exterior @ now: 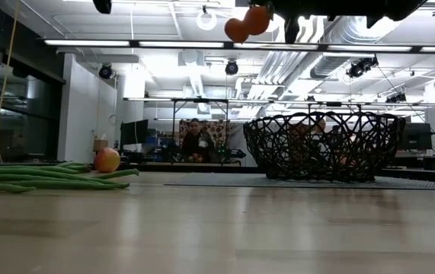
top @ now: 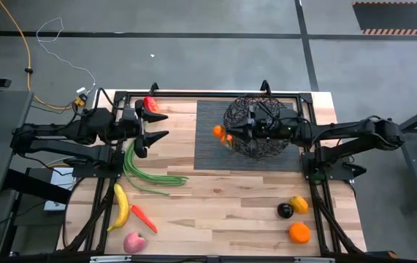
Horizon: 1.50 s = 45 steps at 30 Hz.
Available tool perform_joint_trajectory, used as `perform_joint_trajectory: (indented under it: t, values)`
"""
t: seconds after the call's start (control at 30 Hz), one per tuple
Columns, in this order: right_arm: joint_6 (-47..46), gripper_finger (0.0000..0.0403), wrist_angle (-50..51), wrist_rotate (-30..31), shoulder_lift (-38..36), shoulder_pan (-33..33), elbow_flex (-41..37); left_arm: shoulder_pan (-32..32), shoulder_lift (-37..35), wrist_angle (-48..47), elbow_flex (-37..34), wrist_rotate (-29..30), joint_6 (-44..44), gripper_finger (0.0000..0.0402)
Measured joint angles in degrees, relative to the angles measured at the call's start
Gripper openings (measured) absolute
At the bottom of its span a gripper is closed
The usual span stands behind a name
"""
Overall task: Build produce basket
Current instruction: Put the tangerine into the wire basket
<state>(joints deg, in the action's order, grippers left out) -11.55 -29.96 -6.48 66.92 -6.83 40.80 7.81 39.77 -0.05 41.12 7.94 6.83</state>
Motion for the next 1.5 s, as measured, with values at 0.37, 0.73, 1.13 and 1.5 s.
perform_joint_trajectory:
  t: [0.37,0.73,1.13,1.5]
  values:
    - [0.0,0.0000,6.5,0.7,-0.4,-0.5,2.8,0.0,0.0,0.1,0.0,0.0,0.0,0.0268]
    - [5.0,0.0000,68.8,17.1,3.2,-10.9,25.8,0.0,0.0,0.1,0.0,0.1,0.0,0.0268]
    - [-21.6,0.0000,81.1,19.7,14.0,-24.6,24.0,0.0,0.0,0.1,0.0,0.2,0.0,0.0268]
    - [-41.5,0.0000,81.1,23.5,25.6,-27.3,24.0,0.0,0.0,0.1,0.0,0.3,0.0,0.0268]
